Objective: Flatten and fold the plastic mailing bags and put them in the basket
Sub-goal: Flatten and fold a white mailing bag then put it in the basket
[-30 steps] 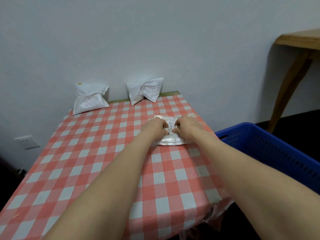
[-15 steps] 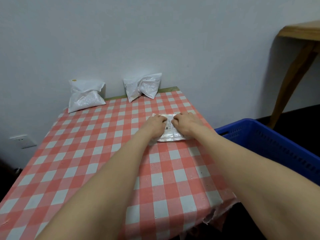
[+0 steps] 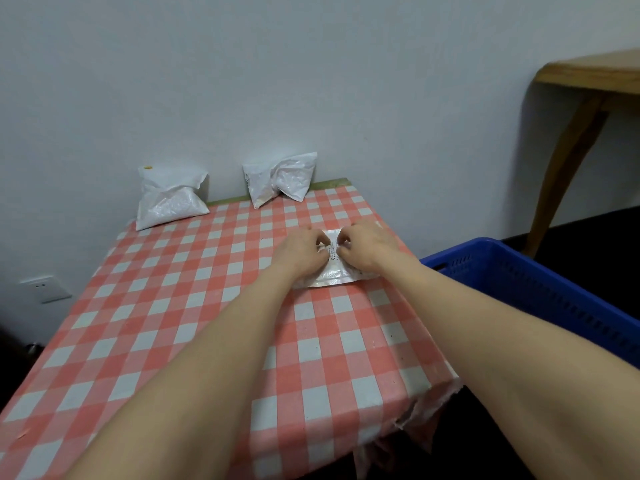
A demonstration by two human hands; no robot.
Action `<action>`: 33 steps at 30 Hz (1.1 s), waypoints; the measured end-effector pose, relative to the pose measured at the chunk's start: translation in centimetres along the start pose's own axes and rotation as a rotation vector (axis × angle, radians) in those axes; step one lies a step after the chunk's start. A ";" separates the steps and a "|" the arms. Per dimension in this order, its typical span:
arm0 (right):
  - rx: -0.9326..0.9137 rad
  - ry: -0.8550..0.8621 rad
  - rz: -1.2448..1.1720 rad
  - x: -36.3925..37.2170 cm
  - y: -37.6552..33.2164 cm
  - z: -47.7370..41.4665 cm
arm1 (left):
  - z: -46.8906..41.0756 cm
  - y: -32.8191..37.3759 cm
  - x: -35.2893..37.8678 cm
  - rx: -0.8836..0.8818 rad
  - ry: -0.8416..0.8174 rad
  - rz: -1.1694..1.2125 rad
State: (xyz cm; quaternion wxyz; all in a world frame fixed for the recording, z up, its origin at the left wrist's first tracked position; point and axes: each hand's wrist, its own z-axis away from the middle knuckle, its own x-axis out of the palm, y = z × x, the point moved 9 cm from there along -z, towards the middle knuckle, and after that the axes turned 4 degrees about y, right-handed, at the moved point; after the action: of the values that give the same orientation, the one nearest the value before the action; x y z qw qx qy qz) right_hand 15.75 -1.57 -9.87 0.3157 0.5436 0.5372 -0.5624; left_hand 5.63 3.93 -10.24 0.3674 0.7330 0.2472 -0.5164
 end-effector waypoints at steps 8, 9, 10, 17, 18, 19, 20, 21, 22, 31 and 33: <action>0.048 -0.018 -0.017 1.1 0.3 0.7 | 0.6 -0.1 0.8 -0.033 -0.081 -0.067; 0.053 -0.018 -0.018 1.1 0.4 0.6 | 0.6 -0.1 0.8 -0.033 -0.082 -0.075; 0.057 -0.021 -0.020 1.2 0.4 0.6 | 0.5 0.0 0.8 -0.031 -0.080 -0.088; 0.050 -0.027 -0.084 0.0 0.4 1.8 | 2.1 -0.6 -0.5 -0.040 -0.042 0.008; 0.048 0.010 -0.092 -0.6 0.5 2.2 | 2.4 -0.7 -0.9 -0.048 -0.020 0.026; 0.041 0.041 -0.094 -1.0 0.6 2.7 | 2.8 -0.6 -1.2 -0.048 -0.002 0.031; 0.027 0.043 -0.095 -1.2 0.6 3.2 | 3.1 -0.5 -1.4 -0.047 0.006 0.034; 0.010 0.020 -0.094 -1.1 0.5 3.7 | 3.5 -0.3 -1.5 -0.046 0.001 0.033; -0.005 -0.023 -0.085 -0.9 0.3 4.2 | 3.8 -0.1 -1.4 -0.044 -0.023 0.027; -0.001 -0.101 -0.011 0.3 0.5 4.6 | 4.3 0.1 -0.5 -0.022 -0.087 -0.059; 0.012 -0.108 -0.022 0.5 0.7 4.4 | 4.1 0.0 -0.2 -0.031 -0.085 -0.047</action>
State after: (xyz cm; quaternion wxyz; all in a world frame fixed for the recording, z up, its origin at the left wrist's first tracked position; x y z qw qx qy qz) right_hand 15.11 -5.75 -11.27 0.3347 0.5084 0.5219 -0.5975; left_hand 3.21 0.71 -10.80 0.3764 0.6987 0.2565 -0.5516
